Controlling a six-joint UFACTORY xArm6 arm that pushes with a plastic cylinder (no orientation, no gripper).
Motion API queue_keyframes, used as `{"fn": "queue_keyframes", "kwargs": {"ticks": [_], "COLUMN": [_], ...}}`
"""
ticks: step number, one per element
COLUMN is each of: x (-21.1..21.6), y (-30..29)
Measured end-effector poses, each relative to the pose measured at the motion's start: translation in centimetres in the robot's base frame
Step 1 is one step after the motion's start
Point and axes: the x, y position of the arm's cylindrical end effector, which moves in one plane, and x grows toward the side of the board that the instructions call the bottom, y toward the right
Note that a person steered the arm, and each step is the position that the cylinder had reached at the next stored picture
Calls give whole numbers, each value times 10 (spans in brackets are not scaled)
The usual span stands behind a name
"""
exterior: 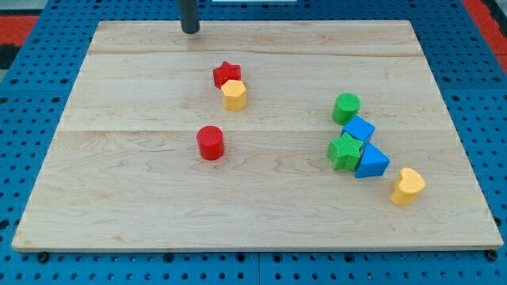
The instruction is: Point your arm to top center
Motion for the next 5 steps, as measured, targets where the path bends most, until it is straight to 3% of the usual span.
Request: {"fn": "queue_keyframes", "kwargs": {"ticks": [1, 2, 3, 4, 5], "x": [-25, -26, -28, -28, -27], "y": [101, 31, -129, -84, 23]}}
